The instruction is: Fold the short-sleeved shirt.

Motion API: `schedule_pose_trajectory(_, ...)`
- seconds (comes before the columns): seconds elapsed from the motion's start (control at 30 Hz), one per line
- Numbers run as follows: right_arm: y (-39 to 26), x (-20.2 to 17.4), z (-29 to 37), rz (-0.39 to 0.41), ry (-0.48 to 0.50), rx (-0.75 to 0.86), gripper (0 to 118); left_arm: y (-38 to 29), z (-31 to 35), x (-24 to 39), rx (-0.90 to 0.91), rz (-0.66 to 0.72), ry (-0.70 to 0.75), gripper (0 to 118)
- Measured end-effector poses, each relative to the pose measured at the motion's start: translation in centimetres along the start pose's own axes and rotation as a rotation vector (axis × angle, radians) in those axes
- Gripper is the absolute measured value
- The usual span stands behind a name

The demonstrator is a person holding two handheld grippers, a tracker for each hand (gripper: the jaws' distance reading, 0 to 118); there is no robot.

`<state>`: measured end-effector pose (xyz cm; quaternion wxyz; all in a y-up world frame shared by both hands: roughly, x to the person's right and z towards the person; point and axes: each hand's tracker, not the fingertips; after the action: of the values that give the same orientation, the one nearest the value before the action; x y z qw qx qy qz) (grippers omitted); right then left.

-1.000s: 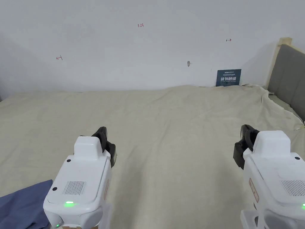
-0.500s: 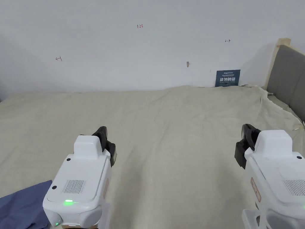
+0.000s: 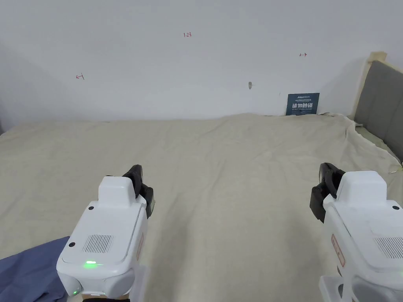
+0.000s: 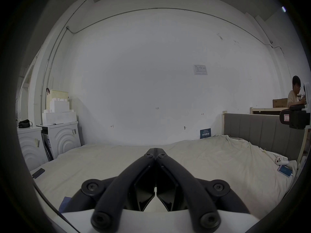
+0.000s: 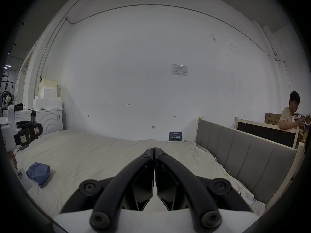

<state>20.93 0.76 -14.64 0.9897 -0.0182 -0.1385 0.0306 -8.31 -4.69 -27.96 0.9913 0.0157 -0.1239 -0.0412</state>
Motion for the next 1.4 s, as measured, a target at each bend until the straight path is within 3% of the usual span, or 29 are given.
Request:
schedule_pose_trajectory(0.9, 0.3, 0.0, 0.1, 0.010, 0.000, -0.001, 0, -0.1, -0.2, 0.0, -0.006, 0.003, -0.005, 0)
schedule_pose_trajectory(0.97, 0.2, 0.0, 0.2, 0.006, -0.005, -0.002, 3, -0.2, -0.2, 0.0, -0.006, 0.007, -0.005, 7)
schedule_pose_trajectory(1.0, 0.1, 0.1, 0.1, 0.006, -0.006, -0.003, 11, -0.2, -0.2, 0.0, -0.002, 0.008, -0.008, 14)
schedule_pose_trajectory(1.03, 0.1, 0.2, 0.1, 0.005, -0.007, -0.005, 35, -0.2, -0.2, -0.1, 0.001, 0.010, -0.008, 31)
schedule_pose_trajectory(1.07, 0.0, 0.2, 0.1, 0.002, -0.006, -0.006, 35, -0.3, -0.1, -0.1, 0.005, 0.014, -0.017, 31)
schedule_pose_trajectory(1.1, 0.0, 0.4, 0.1, -0.004, -0.004, -0.009, 43, -0.3, -0.1, -0.1, 0.003, 0.018, -0.014, 38)
schedule_pose_trajectory(1.13, -1.0, 1.1, -0.7, -0.008, 0.000, -0.016, 60, -0.3, -0.2, -0.1, -0.004, 0.021, -0.007, 51)
schedule_pose_trajectory(1.2, -1.6, 1.4, -1.1, -0.020, -0.015, -0.022, 102, -0.4, -0.2, -0.1, -0.009, 0.026, 0.000, 93)
schedule_pose_trajectory(1.23, -1.8, 1.6, -1.0, -0.025, -0.020, -0.013, 112, -0.4, -0.3, -0.2, -0.010, 0.029, -0.005, 117)
schedule_pose_trajectory(1.4, -3.3, 3.0, -1.9, -0.042, -0.018, -0.018, 116, -0.4, 0.2, -0.2, -0.011, 0.034, -0.005, 118)
